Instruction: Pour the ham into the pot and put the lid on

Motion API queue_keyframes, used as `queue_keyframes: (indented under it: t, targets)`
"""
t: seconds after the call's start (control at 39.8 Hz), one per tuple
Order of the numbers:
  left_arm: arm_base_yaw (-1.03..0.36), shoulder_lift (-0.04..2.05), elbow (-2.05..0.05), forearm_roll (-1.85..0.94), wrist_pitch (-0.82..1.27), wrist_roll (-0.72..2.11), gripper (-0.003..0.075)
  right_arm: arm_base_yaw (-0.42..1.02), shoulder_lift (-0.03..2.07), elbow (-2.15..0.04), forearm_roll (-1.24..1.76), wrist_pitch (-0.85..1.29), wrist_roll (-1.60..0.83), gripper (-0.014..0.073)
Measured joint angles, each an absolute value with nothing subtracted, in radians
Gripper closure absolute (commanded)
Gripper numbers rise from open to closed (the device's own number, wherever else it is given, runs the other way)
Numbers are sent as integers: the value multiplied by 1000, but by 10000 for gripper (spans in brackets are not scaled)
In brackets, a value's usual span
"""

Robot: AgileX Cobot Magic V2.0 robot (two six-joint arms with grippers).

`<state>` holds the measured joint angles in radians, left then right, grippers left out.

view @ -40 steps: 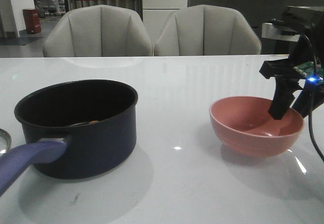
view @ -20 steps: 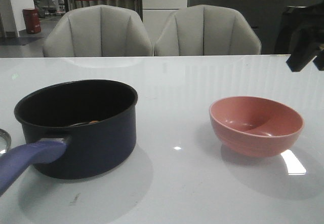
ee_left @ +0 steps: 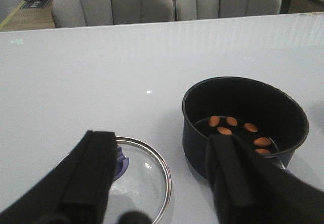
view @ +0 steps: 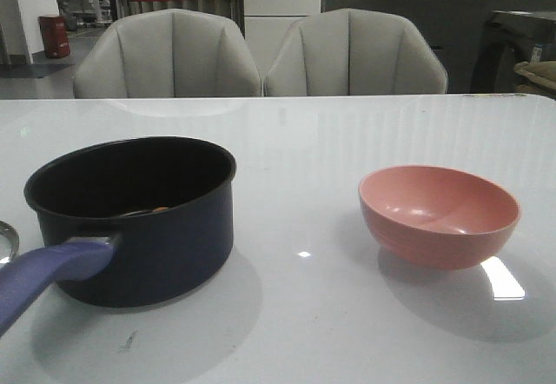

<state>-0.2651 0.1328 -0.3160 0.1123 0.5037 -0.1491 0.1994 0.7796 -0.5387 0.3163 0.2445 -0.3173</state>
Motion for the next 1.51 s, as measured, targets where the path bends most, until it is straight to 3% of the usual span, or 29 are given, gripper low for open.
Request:
queue_keyframes:
  t: [0.4, 0.6, 0.83, 1.25, 1.33, 1.51]
  targets:
    - [-265, 133, -316, 112, 501, -149, 292, 243, 318, -291, 316, 176, -317, 167]
    - [-265, 133, -316, 112, 499, -149, 292, 243, 285, -236, 316, 171, -317, 215]
    - [-265, 133, -316, 112, 499, -149, 292, 243, 286, -234, 316, 164, -317, 465]
    - [-265, 133, -316, 97, 507, -149, 288, 243, 286, -234, 316, 164, -317, 451]
    - [-265, 136, -316, 94, 511, -149, 258, 243, 286, -234, 316, 164, -317, 451]
    - [-265, 203, -341, 94, 570, -149, 66, 243, 286, -234, 316, 164, -317, 451]
